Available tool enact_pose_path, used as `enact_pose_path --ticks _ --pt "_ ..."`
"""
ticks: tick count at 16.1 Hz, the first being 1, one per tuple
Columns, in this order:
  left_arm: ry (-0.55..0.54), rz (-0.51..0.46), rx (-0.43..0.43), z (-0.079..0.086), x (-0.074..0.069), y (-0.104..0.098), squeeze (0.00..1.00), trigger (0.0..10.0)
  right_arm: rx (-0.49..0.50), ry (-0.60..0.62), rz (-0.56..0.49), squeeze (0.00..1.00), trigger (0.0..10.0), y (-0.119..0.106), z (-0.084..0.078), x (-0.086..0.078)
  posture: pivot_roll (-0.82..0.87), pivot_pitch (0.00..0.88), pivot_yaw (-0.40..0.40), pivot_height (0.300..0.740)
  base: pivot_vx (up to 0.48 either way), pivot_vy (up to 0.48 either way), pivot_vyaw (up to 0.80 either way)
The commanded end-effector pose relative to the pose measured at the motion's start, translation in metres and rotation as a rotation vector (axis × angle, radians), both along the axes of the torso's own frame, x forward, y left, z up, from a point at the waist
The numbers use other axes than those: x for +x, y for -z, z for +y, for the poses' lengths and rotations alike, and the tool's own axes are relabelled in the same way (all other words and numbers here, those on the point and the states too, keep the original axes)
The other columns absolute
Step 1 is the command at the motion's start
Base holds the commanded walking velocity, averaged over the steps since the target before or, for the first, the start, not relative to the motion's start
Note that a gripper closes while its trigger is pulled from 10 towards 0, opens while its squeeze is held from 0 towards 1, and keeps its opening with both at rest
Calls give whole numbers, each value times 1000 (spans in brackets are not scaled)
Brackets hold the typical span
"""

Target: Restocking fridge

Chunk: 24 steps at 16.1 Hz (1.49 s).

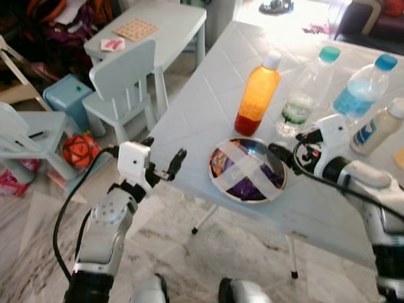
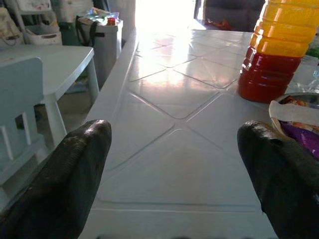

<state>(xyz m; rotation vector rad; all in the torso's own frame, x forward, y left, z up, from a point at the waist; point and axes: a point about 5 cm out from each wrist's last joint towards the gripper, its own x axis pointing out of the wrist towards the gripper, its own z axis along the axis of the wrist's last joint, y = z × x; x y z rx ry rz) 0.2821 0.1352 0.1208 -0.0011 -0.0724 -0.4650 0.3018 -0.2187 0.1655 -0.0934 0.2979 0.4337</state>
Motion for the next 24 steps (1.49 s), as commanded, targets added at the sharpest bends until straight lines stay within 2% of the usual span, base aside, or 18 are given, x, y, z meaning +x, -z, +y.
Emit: enact_pose_path --ticks 1,3,4,5,6,11,14,15,16,18,19,24 --pt "10 14 17 0 -1 3 0 10000 -17 -58 36 0 10000 4 -2 3 -6 143 5 740 0 0 0" --pt "7 15 19 1 -2 3 0 10000 -48 -85 56 0 10000 9 -4 7 3 144 3 740 0 0 0" --pt "7 15 19 1 -2 3 0 10000 -55 -95 65 0 9608 11 -5 8 5 145 4 740 0 0 0" --pt "7 16 20 1 -2 3 0 10000 -63 -109 77 0 2902 15 -6 11 5 145 4 740 0 0 0" --pt "8 18 21 1 -3 3 0 10000 -66 -127 101 0 0 24 -6 13 7 149 7 740 0 0 0" --pt "12 22 26 2 -5 3 0 10000 -48 -133 108 0 0 36 -2 16 14 157 12 740 0 0 0" --pt "10 20 27 3 -5 3 0 10000 68 -18 114 0 0 37 -4 20 17 158 10 740 0 0 0" --pt "7 19 26 3 -5 3 0 10000 148 93 116 0 0 36 -4 20 19 159 8 740 0 0 0" --pt "6 20 25 4 -6 3 0 10000 153 112 112 0 0 36 -4 20 18 161 7 740 0 0 0" --pt "7 21 24 4 -6 3 0 10000 270 199 105 0 0 31 6 16 16 160 8 740 0 0 0" --pt "9 20 23 3 -6 3 0 10000 319 231 85 0 0 27 16 12 12 159 8 740 0 0 0" --pt "8 14 17 1 -2 2 0 10000 440 272 95 0 0 21 52 -4 -1 149 3 740 0 0 0"
